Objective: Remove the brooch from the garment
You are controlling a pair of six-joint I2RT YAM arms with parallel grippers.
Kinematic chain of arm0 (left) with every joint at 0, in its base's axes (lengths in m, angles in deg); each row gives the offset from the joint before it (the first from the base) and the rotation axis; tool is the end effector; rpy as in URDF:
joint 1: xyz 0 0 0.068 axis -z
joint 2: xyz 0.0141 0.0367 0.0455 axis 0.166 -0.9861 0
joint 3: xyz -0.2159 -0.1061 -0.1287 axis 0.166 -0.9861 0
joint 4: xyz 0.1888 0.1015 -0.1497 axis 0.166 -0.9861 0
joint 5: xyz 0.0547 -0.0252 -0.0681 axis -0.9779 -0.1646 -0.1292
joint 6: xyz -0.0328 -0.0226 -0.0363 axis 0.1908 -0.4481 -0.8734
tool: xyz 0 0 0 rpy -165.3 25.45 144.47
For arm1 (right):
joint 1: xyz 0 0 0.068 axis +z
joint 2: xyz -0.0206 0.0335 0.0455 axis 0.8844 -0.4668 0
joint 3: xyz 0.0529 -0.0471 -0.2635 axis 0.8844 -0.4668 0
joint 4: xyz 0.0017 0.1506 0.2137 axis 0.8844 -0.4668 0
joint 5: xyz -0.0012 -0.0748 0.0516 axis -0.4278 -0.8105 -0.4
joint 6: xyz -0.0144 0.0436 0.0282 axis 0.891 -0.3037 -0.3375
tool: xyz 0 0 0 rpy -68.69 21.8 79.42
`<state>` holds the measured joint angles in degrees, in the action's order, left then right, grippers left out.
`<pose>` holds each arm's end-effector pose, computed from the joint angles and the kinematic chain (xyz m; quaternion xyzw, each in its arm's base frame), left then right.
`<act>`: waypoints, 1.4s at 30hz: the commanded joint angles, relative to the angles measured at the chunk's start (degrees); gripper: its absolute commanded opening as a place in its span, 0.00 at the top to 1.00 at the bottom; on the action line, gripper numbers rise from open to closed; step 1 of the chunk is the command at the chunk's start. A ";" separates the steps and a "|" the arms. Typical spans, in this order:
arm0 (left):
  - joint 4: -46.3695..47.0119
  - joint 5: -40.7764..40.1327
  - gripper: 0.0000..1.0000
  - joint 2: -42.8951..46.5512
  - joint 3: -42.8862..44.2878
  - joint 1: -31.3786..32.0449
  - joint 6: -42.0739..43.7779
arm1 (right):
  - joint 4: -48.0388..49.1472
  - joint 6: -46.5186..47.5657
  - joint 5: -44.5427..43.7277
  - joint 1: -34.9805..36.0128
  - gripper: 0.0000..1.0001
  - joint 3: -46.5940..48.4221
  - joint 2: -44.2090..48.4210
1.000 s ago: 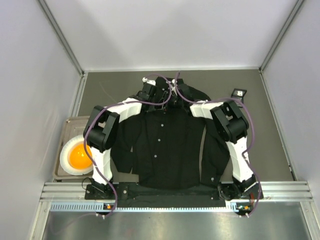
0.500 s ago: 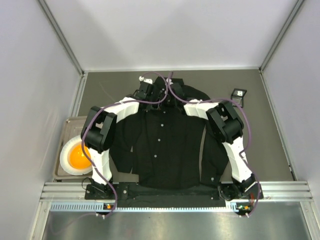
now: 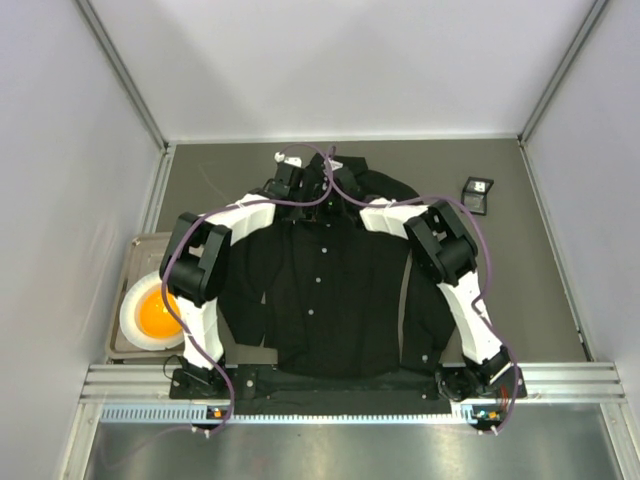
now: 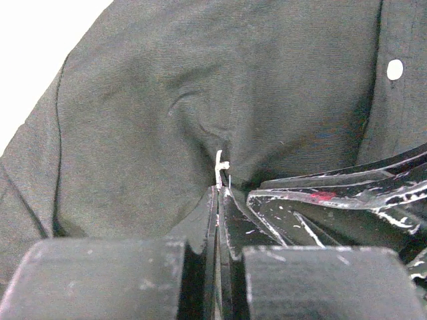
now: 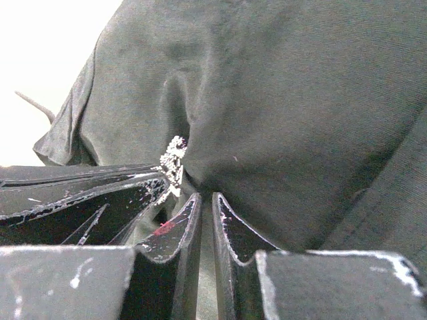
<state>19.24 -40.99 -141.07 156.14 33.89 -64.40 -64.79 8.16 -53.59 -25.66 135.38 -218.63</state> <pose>0.3911 -0.1684 0.1857 0.0131 0.9294 -0.0308 0.3675 0.4086 0.3138 0.1395 -0.0316 0.8789 0.3762 0.2915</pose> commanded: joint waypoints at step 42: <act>-4.76 6.58 1.00 -0.78 0.99 -2.19 -2.72 | 8.47 1.91 -0.32 0.67 0.91 -0.41 0.83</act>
<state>17.77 -36.60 -140.98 156.62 31.95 -66.23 -60.70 12.66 -56.38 -24.18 136.63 -221.01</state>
